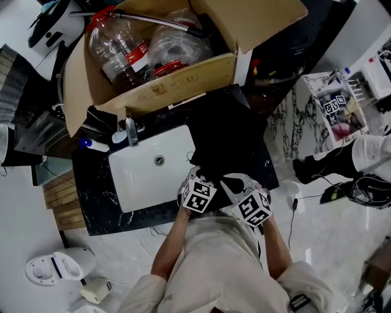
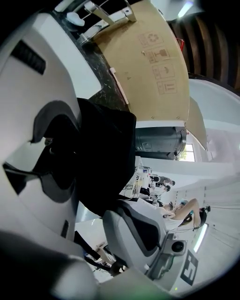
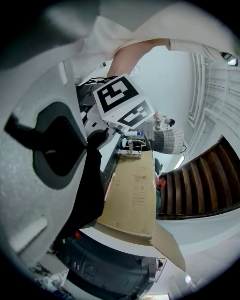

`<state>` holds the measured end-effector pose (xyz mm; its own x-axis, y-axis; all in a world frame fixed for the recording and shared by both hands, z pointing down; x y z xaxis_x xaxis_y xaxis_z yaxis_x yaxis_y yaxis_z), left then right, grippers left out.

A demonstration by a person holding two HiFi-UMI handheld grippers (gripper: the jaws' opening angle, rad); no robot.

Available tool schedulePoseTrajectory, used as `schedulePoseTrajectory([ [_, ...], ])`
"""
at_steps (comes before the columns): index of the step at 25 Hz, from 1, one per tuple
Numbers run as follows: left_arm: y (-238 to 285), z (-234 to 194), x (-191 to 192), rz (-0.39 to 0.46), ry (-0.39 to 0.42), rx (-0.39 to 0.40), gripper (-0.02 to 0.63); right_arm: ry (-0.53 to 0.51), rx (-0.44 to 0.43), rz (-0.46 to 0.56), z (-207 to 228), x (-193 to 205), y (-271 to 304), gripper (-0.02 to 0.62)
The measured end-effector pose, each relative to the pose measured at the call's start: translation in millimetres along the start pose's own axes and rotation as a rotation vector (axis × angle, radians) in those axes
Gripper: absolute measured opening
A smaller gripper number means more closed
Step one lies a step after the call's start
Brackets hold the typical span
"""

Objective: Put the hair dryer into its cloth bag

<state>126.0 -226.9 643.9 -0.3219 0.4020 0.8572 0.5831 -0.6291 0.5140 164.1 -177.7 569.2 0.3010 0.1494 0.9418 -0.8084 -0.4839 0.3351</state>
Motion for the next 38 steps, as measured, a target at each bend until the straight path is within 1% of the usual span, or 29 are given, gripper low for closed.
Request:
schedulePoseTrajectory([
  [9, 14.2, -5.8, -9.3, 0.073, -0.046, -0.011, 0.123, 0.002, -0.051, 0.005, -10.1, -0.3, 1.4, 0.015],
  [12, 20.5, -10.2, -10.6, 0.095, -0.051, -0.013, 0.124, 0.003, -0.058, 0.004, -11.7, 1.2, 1.0, 0.015],
  [16, 26.3, -14.0, -9.5, 0.112, -0.056, 0.005, 0.127, 0.007, -0.055, 0.000, -11.8, 4.1, 1.0, 0.015],
  [21, 26.9, -11.5, -10.8, 0.132, -0.071, 0.038, 0.140, -0.008, -0.023, -0.009, -8.9, 10.5, 0.8, 0.017],
  [23, 25.9, -8.8, -10.3, 0.132, -0.068, 0.054, 0.176, -0.024, -0.004, -0.013, -8.4, 12.7, 1.0, 0.017],
  [26, 20.9, -9.1, -7.7, 0.122, -0.062, 0.049, 0.189, -0.042, 0.025, -0.020, -7.6, 15.2, 1.3, 0.018],
  [38, -10.9, -15.1, -2.6, 0.144, -0.073, 0.040, 0.190, -0.052, 0.101, -0.034, -6.5, 16.1, 1.7, 0.028],
])
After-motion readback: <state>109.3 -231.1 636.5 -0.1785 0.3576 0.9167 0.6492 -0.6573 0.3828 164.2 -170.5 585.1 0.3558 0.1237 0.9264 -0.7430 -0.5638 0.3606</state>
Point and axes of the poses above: the fingertips, and each gripper's own axes: y forward along the fingers, z to its right, x out of its underside, the point moved 2 cm from there along -y, backward along the fingers, and after that the axes turned 15 degrees about z, right-handed, at the moved point
